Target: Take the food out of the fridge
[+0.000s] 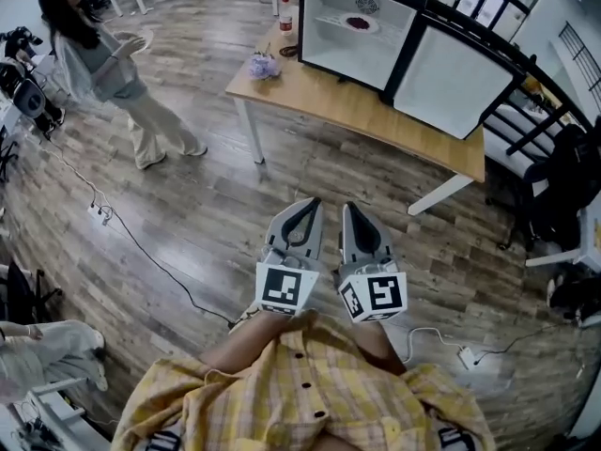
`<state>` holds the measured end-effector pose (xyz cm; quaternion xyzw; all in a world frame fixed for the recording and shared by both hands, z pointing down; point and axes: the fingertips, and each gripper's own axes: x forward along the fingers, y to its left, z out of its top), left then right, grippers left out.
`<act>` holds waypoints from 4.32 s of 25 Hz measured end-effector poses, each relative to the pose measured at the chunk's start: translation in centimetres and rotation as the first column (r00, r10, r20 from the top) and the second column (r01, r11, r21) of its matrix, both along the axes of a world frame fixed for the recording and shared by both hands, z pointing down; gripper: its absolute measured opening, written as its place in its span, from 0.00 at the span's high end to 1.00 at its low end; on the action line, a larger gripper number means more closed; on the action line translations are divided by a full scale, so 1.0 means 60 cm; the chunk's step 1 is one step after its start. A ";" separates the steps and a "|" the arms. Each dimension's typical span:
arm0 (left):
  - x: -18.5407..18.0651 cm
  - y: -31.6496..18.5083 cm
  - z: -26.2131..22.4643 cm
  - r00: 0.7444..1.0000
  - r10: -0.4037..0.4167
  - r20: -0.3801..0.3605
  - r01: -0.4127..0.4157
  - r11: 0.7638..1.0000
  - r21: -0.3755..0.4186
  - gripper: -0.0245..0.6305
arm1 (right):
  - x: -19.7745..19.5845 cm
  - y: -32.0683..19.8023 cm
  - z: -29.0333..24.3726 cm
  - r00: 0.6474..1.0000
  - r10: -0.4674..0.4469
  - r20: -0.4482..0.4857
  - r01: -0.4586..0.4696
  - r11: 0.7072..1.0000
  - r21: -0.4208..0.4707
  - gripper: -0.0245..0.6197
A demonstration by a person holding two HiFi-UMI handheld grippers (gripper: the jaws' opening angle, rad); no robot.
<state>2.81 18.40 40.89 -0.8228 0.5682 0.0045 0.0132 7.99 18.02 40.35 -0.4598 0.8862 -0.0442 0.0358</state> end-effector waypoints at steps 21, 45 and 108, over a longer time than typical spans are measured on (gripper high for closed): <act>-0.156 -0.216 0.004 0.999 0.048 0.026 -0.048 0.999 -0.005 0.95 | -0.138 -0.218 0.007 0.996 0.091 -0.006 -0.091 0.995 -0.044 0.95; -0.166 -0.390 0.026 0.997 0.070 -0.013 -0.071 0.997 -0.017 0.95 | -0.135 -0.394 0.027 0.989 0.145 -0.010 -0.145 0.989 -0.031 0.95; -0.103 -0.891 0.020 0.983 0.126 0.133 -0.124 0.992 -0.023 0.95 | -0.041 -0.968 0.114 0.811 0.293 0.506 -0.065 0.905 -0.420 0.93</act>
